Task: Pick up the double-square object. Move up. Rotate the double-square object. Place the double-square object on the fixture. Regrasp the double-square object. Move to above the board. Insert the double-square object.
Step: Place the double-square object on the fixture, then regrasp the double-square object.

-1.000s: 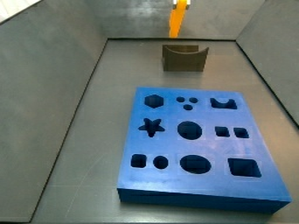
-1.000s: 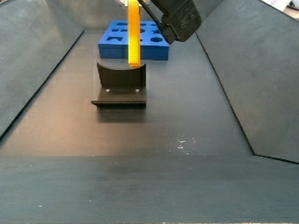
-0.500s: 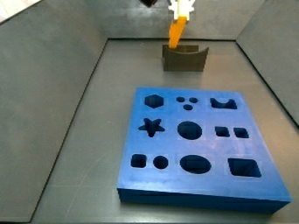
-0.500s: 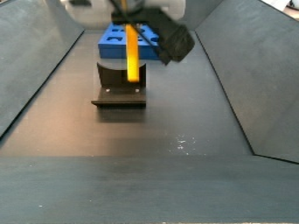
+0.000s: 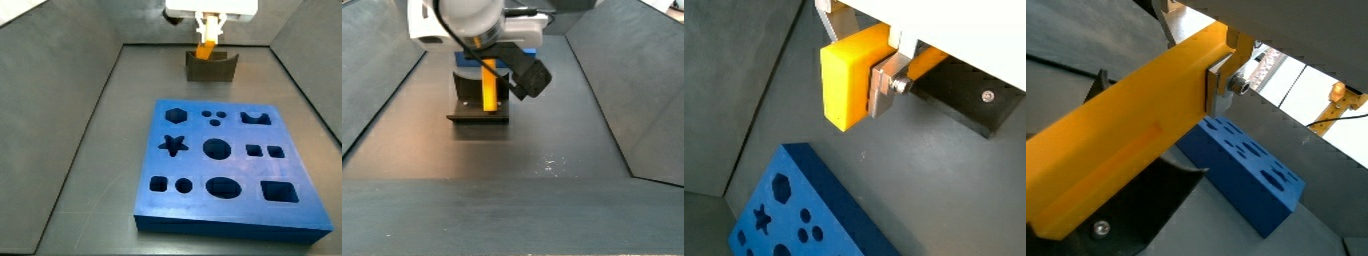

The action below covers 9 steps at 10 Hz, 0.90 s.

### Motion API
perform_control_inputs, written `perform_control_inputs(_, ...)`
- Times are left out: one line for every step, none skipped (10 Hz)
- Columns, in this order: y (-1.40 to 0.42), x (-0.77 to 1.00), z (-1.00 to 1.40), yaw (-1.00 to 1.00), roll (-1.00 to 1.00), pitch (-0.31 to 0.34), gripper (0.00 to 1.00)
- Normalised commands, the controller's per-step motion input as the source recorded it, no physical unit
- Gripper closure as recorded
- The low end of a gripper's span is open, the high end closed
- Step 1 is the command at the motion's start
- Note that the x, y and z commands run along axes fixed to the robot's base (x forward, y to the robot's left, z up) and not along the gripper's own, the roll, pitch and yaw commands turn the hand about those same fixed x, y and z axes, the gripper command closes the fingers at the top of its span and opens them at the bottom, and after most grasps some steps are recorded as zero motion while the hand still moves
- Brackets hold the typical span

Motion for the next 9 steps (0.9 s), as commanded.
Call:
perform_control_inputs(0.05, 0.21, -0.39, -0.1, -0.14, -0.008, 1.0)
perform_control_inputs(0.05, 0.17, -0.39, -0.09, -0.14, -0.003, 1.0)
perform_control_inputs(0.04, 0.14, -0.39, -0.08, -0.15, 0.0, 1.0)
perform_control_inputs(0.04, 0.12, -0.39, -0.08, -0.15, 0.003, 1.0)
perform_control_inputs(0.04, 0.11, -0.39, -0.07, -0.16, 0.005, 1.0)
perform_control_inputs(0.0, 0.0, 0.0, 0.0, 0.0, 0.0, 0.0)
perform_control_inputs(0.0, 0.0, 1.0, -0.02, -0.07, 0.039, 0.0)
perform_control_inputs(0.0, 0.0, 1.0, -0.02, -0.07, 0.043, 0.0)
perform_control_inputs(0.01, -0.01, 1.0, -0.01, -0.04, 0.051, 0.0)
